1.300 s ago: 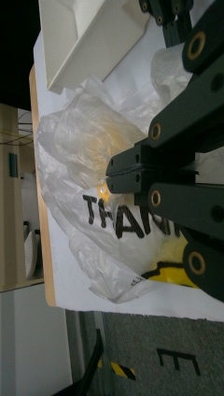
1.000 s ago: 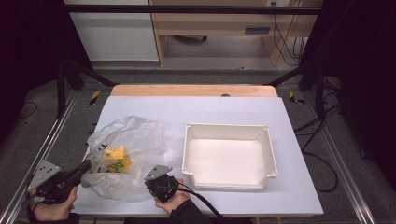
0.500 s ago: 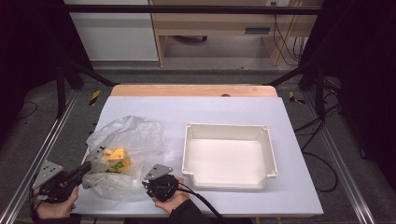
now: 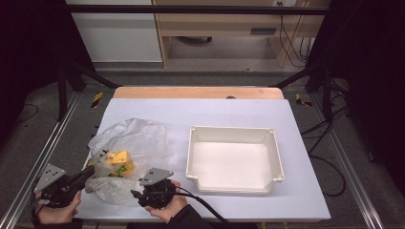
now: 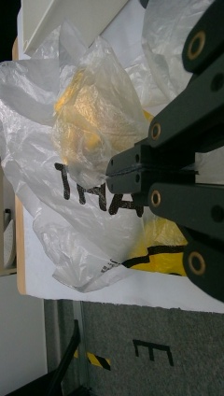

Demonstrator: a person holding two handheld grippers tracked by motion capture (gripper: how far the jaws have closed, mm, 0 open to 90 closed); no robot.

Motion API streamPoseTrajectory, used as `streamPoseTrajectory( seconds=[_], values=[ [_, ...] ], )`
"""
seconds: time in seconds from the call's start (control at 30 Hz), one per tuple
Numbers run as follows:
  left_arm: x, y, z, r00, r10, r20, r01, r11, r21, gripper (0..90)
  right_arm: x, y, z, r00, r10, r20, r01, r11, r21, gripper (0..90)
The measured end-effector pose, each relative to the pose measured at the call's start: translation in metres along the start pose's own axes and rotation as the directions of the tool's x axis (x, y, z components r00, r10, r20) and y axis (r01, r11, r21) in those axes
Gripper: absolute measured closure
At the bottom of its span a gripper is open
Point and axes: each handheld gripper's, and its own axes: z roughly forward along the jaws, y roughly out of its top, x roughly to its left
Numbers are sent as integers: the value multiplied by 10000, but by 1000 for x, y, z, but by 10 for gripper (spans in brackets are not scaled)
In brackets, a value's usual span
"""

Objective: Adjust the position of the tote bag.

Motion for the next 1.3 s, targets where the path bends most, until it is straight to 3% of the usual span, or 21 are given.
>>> streamPoseTrajectory(
  seconds=[0.23,0.4,0.6,0.83,1.07,1.3],
  values=[
    [0,0,0,10000,23,-39,-23,10000,45,897,-1,-20,20,9997,240,-95,-230,9953,945,753],
    [-1,1,0,10000,34,33,-34,10000,-16,857,-1,-21,21,10000,99,6,-99,9950,990,893],
    [-2,4,-3,9999,37,169,-33,9997,-236,713,-1,-23,23,9999,140,68,-147,9938,1107,900],
    [-15,18,-13,9979,379,532,-326,9946,-984,568,-2,-22,23,9998,124,130,-137,9944,1052,900],
    [-26,30,-12,9934,837,781,-750,9913,-1080,494,-1,-23,25,9997,138,224,-162,9937,1111,900],
    [-34,39,-7,9856,1306,1076,-1223,9892,-803,425,-1,-22,25,9995,252,199,-270,9951,953,900]
  ],
)
